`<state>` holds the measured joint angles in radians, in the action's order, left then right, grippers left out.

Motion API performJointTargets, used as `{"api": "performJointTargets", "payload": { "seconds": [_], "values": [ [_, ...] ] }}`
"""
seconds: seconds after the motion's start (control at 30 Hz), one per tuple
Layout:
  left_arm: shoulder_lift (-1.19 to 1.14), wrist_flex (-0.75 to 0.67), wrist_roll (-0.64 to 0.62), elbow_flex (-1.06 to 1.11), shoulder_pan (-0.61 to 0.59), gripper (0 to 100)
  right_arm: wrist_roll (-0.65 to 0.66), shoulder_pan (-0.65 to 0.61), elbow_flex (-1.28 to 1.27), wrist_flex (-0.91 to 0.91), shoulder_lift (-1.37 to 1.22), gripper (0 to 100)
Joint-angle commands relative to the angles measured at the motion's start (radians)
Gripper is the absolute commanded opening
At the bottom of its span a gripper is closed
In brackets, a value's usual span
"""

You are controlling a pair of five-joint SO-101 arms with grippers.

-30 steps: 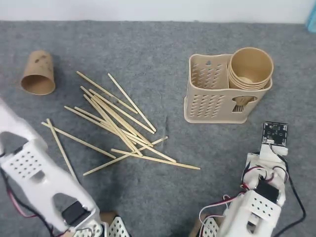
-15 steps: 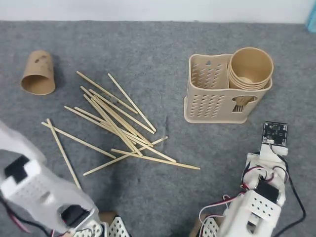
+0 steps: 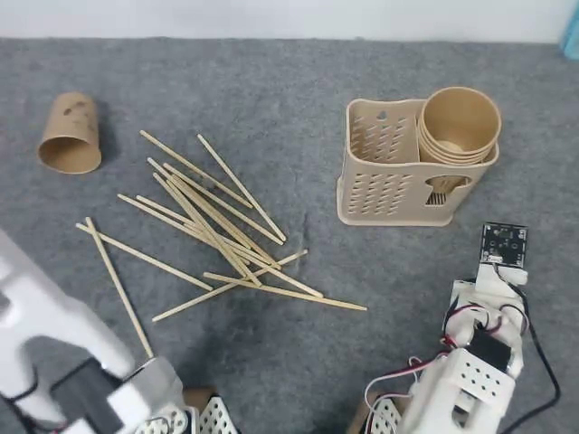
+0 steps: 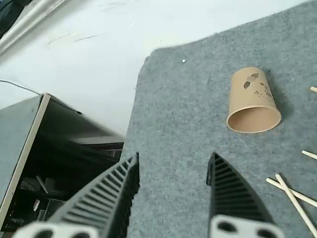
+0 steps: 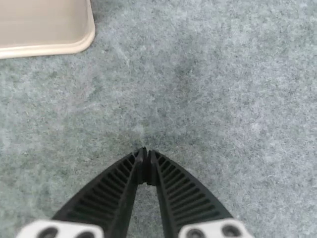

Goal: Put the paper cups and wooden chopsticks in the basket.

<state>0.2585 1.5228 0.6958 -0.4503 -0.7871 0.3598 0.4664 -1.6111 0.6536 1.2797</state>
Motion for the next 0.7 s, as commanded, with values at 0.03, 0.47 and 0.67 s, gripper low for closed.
{"api": "performJointTargets", "payload": {
  "seconds": [0.03,0.47,0.67],
  "values": [
    [0.152,-0.282,0.015,0.302,0.02,21,0.017,-0.004,0.008,-0.016,0.022,0.9],
    [0.508,-1.41,0.21,1.481,0.115,21,0.017,-0.004,0.008,-0.016,0.022,0.9],
    [0.468,-1.359,0.276,1.518,0.144,22,0.017,-0.004,0.008,-0.016,0.022,0.9]
  ]
}}
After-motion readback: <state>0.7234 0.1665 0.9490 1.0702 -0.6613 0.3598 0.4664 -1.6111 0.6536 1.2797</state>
